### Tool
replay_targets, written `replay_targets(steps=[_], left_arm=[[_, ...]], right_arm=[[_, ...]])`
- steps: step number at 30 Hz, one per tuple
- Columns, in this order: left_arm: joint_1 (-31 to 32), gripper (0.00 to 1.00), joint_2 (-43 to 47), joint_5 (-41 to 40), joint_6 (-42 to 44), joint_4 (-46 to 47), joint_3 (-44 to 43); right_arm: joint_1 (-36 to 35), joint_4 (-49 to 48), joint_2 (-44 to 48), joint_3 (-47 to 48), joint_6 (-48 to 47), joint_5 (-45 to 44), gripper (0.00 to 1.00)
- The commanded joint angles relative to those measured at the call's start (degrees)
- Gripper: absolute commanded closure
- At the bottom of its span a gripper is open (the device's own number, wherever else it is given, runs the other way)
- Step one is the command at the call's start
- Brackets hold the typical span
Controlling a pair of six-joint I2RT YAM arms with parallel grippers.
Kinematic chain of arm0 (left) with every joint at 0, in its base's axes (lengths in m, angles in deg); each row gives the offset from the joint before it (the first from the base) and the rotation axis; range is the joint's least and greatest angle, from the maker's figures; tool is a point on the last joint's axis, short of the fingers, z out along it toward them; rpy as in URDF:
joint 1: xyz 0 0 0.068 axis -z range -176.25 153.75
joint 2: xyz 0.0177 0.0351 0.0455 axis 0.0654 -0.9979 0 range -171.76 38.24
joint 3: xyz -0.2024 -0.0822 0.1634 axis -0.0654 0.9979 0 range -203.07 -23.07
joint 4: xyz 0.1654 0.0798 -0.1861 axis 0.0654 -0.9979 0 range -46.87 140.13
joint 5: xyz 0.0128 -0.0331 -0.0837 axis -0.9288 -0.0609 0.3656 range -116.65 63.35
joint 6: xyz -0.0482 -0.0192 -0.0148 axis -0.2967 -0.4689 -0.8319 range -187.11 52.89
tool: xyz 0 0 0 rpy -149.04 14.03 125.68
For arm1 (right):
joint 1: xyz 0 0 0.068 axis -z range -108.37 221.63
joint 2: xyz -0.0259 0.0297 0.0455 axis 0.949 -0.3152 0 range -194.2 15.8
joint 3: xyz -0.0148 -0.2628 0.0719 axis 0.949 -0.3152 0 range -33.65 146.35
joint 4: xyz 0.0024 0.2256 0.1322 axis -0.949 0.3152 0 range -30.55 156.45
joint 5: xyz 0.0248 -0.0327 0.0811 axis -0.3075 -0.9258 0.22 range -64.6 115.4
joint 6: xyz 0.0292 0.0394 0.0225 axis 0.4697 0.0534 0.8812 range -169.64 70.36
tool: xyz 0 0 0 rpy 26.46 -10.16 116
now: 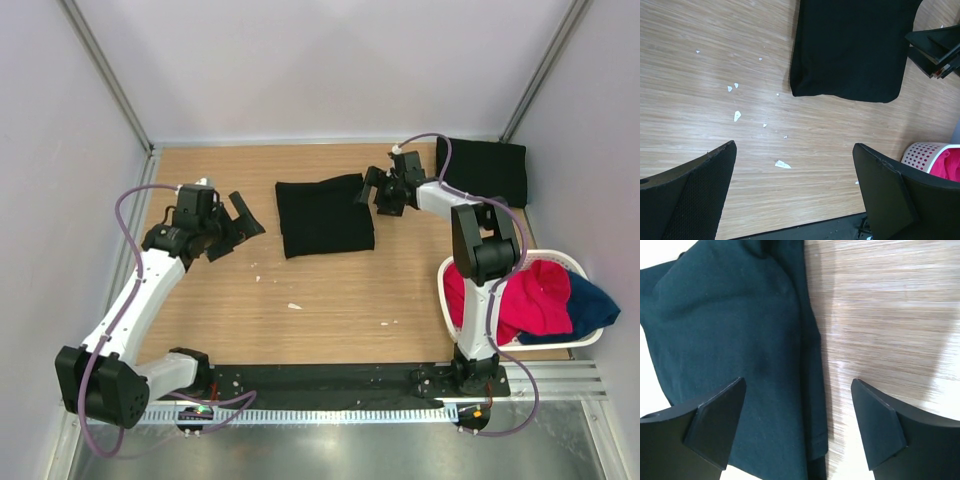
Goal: Fold and stack the t-shirts
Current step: Neatly place the folded tshirt to the corner
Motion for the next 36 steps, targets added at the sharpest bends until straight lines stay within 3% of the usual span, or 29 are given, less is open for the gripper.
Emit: replay_targets(steps=[1, 9, 15, 22, 25, 30, 36], left_arm=[[-0.1, 0.00, -0.2, 0.4, -1.6, -0.5, -1.0], [0.0, 0.00, -0.9, -0.6, -2.9, -1.4, -2.2], [-0.1, 0.00, 0.0, -1.6, -2.9, -1.8, -1.8], [0.0, 0.00, 0.4, -2.4, -2.1, -1.9, -1.4], [-0.1, 0.00, 0.3, -2.4, -1.4, -1.9, -1.6], [-0.2, 0.00, 1.0, -1.9, 0.3, -1.9, -1.9], [-0.4, 0.00, 2.7, -4.6, 3.2, -2.0, -2.7]], right_arm=[[-0.8, -0.4, -1.1, -2.6, 0.3, 0.5, 0.09], [-0.8, -1.6, -2.4, -5.4, 0.1, 1.8, 0.35], [-1.0, 0.7, -3.6, -3.5, 0.4, 1.2, 0.46], [-2.0, 4.2, -4.1, 0.1, 0.2, -0.2, 0.74], [-2.0, 5.9, -3.9, 2.7, 0.1, -0.7, 0.98], [-2.1, 15.2, -3.0, 11.5, -4.8, -5.2, 0.99], [-0.8, 31.0, -6.3, 32.0, -14.5, -17.1, 0.99]])
